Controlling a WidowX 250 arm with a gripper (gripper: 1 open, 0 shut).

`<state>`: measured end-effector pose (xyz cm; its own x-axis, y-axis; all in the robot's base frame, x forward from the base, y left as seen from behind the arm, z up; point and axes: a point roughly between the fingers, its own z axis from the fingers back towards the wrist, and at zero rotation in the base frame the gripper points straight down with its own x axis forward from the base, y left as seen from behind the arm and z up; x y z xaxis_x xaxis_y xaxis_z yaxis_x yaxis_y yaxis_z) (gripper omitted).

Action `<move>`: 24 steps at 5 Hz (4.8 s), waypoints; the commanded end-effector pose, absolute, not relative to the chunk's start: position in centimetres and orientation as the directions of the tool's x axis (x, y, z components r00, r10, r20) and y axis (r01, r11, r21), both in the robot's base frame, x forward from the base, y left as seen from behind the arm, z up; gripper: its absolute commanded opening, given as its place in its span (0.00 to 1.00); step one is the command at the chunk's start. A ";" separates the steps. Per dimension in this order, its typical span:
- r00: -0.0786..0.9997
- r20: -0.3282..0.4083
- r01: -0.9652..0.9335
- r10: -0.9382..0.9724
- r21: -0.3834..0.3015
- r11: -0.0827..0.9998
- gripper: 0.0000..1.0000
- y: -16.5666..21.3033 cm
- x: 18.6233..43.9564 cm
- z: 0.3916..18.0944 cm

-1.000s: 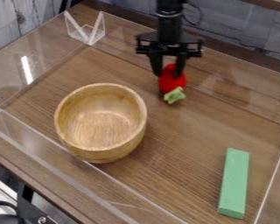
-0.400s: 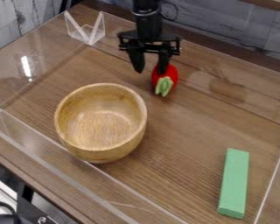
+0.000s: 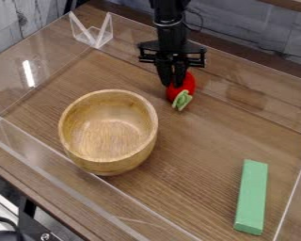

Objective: Move the red fruit to the left side of the table

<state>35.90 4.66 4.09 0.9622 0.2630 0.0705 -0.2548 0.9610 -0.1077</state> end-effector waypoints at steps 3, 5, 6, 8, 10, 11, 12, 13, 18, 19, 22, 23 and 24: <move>0.955 0.122 -0.254 0.270 -0.129 0.959 1.00 6.0 35.9 9.9; 0.958 0.114 -0.252 0.264 -0.111 0.961 1.00 4.9 35.9 7.8; 0.958 0.110 -0.253 0.264 -0.104 0.962 1.00 3.4 35.4 5.8; 0.949 0.108 -0.283 0.295 -0.112 0.952 0.00 3.6 34.0 6.9; 0.958 0.158 -0.211 0.239 -0.177 0.961 0.00 6.2 34.0 11.8; 0.973 0.169 -0.128 0.159 -0.185 0.974 0.00 8.5 34.0 13.3; 0.969 0.163 -0.157 0.186 -0.179 0.971 1.00 9.4 34.2 11.8; 0.966 0.157 -0.177 0.204 -0.173 0.969 0.00 9.6 34.7 10.6; 0.895 0.132 -0.407 0.426 -0.153 0.901 0.00 11.8 33.9 11.3; 0.912 0.128 -0.370 0.389 -0.149 0.917 0.00 11.0 33.8 10.9; 0.956 0.120 -0.247 0.266 -0.151 0.957 0.00 10.8 32.9 10.9; 0.945 0.118 -0.285 0.304 -0.153 0.946 0.00 11.0 33.3 10.6; 0.933 0.116 -0.322 0.340 -0.153 0.934 0.00 11.0 33.7 10.2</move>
